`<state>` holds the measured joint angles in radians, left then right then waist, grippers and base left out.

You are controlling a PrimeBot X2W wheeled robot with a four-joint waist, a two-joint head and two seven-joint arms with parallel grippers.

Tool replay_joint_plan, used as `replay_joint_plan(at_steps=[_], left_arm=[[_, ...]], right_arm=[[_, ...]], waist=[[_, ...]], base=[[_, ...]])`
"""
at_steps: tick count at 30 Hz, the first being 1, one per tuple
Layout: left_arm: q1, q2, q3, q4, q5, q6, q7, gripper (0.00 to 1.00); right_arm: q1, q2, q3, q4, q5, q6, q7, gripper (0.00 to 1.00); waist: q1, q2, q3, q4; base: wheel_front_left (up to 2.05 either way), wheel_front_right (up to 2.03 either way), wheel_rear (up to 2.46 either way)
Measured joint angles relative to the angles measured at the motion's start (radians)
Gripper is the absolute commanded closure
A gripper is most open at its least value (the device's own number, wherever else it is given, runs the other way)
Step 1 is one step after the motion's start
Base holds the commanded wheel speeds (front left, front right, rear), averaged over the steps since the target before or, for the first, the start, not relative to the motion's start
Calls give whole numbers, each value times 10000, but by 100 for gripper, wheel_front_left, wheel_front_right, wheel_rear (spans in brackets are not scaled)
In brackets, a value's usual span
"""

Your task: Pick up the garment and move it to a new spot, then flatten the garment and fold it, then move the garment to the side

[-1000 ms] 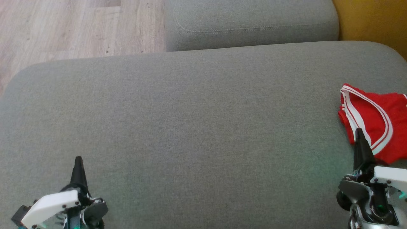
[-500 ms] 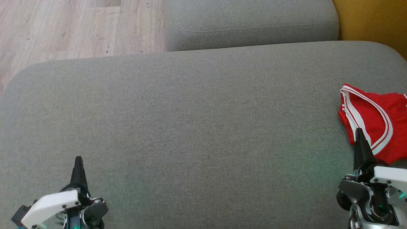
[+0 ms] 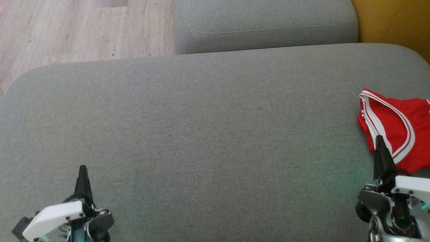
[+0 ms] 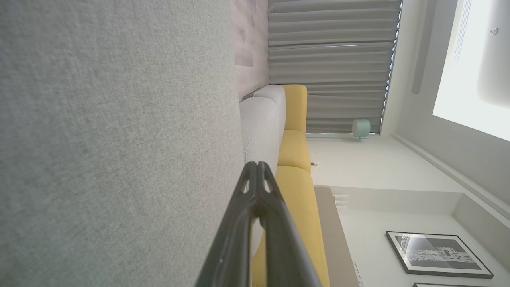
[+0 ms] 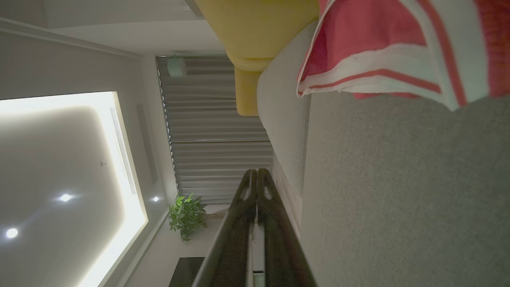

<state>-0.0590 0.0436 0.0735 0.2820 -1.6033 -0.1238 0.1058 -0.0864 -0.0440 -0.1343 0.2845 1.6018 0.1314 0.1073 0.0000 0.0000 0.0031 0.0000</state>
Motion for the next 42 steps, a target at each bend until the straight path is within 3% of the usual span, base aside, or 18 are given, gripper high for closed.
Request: replay_joint_plan(at_steps=[42], left_arm=[[0, -2, 0, 0, 0, 0, 0, 100]], right_arm=[[0, 0, 0, -4, 0, 0, 0, 100]], waist=[[0, 0, 0, 0]], base=[[0, 0, 0]])
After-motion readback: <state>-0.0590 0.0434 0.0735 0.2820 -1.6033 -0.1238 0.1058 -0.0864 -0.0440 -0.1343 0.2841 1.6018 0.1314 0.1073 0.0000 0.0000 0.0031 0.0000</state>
